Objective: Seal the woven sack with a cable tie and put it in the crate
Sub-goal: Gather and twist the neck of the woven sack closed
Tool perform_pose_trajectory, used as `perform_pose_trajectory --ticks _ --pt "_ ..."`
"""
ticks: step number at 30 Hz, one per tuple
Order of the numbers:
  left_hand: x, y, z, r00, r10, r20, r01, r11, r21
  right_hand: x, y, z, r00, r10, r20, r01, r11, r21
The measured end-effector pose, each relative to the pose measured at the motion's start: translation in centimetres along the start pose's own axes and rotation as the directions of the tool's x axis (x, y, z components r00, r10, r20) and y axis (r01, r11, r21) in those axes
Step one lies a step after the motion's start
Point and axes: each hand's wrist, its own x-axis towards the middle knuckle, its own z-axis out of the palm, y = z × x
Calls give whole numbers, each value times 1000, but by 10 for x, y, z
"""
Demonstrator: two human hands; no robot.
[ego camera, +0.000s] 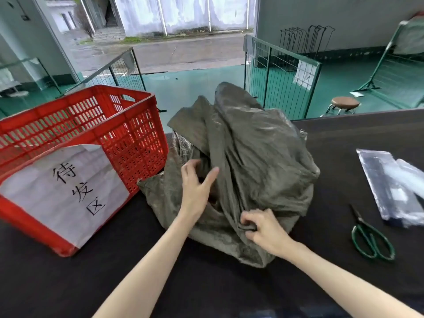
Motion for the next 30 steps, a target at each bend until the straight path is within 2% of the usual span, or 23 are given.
perform_pose_trajectory --ticks 2,4,6,9,12,14,16,18,19,21,23,24,27,30 --pt "15 16 9 997 -81 14 82 994 -73 -10 -1 6 997 -26 74 27 1000 -10" --pt "24 22 21 996 -73 46 73 997 -5 -19 -1 10 989 -33 142 38 999 -31" --pt "25 23 30 994 -32 103 25 997 69 -26 -1 11 984 -37 174 45 998 -44" --pt "20 17 32 993 56 106 -70 988 135 -34 -1 7 990 -24 141 23 1000 9" --pt "14 0 29 974 199 109 -217 958 189 -38 -3 -1 993 19 115 -31 994 104" --pt "2 -8 27 962 248 114 -266 944 194 -40 -4 -4 997 30 73 -43 980 193" --pt "-13 -12 25 947 293 132 -315 929 194 -40 -7 -7 999 50 -3 -47 952 303" --pt "-31 -17 24 929 329 172 -360 912 198 -40 -14 -11 983 103 -150 -32 908 418" --pt "-40 -18 23 920 337 202 -375 906 197 -39 -19 -14 953 151 -261 -10 881 473" --pt "-57 -22 22 893 340 293 -397 904 161 -37 -32 -22 841 232 -489 75 845 530" --pt "-74 -26 21 863 333 380 -402 908 116 -33 -45 -33 748 221 -626 149 863 483" --pt "-81 -29 21 852 322 413 -398 911 110 -30 -51 -39 735 190 -651 164 882 442" --pt "-102 -36 20 809 289 512 -394 913 107 -14 -62 -54 796 127 -592 89 942 322" --pt "-122 -34 20 700 228 677 -408 906 116 3 -67 -55 903 151 -401 -57 970 237"
